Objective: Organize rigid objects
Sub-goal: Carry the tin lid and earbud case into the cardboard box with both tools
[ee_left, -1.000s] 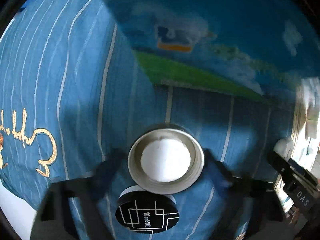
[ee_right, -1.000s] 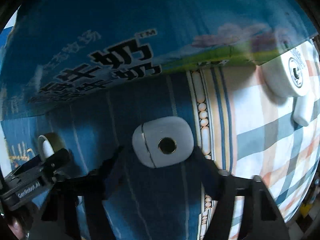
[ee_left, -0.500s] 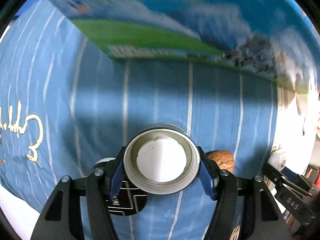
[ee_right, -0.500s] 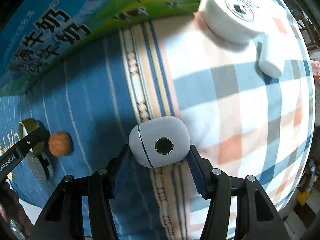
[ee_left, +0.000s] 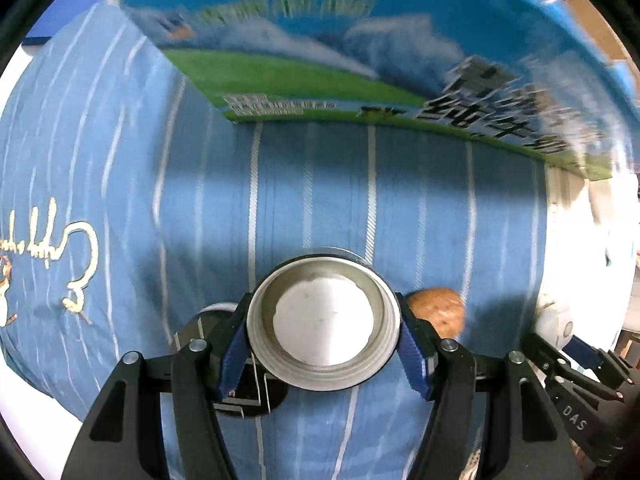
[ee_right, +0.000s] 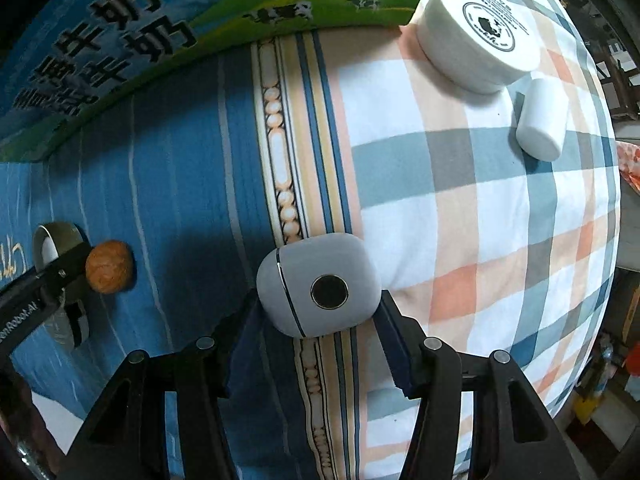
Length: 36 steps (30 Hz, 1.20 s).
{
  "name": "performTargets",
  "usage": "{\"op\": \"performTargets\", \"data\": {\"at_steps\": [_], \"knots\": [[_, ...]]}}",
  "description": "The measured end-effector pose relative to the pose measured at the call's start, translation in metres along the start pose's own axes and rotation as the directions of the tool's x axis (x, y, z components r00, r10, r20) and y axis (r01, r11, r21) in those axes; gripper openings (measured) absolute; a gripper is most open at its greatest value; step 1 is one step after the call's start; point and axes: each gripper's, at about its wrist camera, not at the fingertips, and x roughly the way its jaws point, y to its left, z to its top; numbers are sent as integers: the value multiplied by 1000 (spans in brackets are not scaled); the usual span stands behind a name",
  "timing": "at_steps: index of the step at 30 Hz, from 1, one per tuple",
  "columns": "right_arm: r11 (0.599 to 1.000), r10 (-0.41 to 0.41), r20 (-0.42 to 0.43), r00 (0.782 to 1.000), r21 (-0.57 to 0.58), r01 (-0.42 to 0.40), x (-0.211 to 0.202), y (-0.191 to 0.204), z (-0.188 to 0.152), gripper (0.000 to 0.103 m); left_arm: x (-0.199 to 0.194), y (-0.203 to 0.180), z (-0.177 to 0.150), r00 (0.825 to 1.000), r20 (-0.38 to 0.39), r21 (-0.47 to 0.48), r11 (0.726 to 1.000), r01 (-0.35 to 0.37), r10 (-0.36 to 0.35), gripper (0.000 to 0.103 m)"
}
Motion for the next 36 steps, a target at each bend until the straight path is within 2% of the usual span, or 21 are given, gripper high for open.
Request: {"op": "performTargets", "data": {"at_steps": [4, 10, 17, 25, 36], "knots": [[1000, 16, 28, 999, -19, -16, -17, 6, -20, 58, -30, -2, -13, 999, 48, -4, 1000, 14, -14, 62], [996, 54, 114, 992, -72, -46, -66, 13, -43, 58, -84, -14, -39, 990, 128, 24, 998, 52, -54, 62], [990, 104, 235, 966, -122, -77, -144, 6, -62, 58, -155, -21, -58, 970, 217, 54, 994, 98, -107, 62], [984, 136, 333, 933, -155, -88, -214, -14, -67, 58, -197, -16, -62, 942, 310, 79, 991, 108, -127, 62], [974, 185, 393, 901, -193, -116, -255, -12, -70, 58, -244, -20, -64, 905, 392, 94, 986, 138, -164, 62]]}}
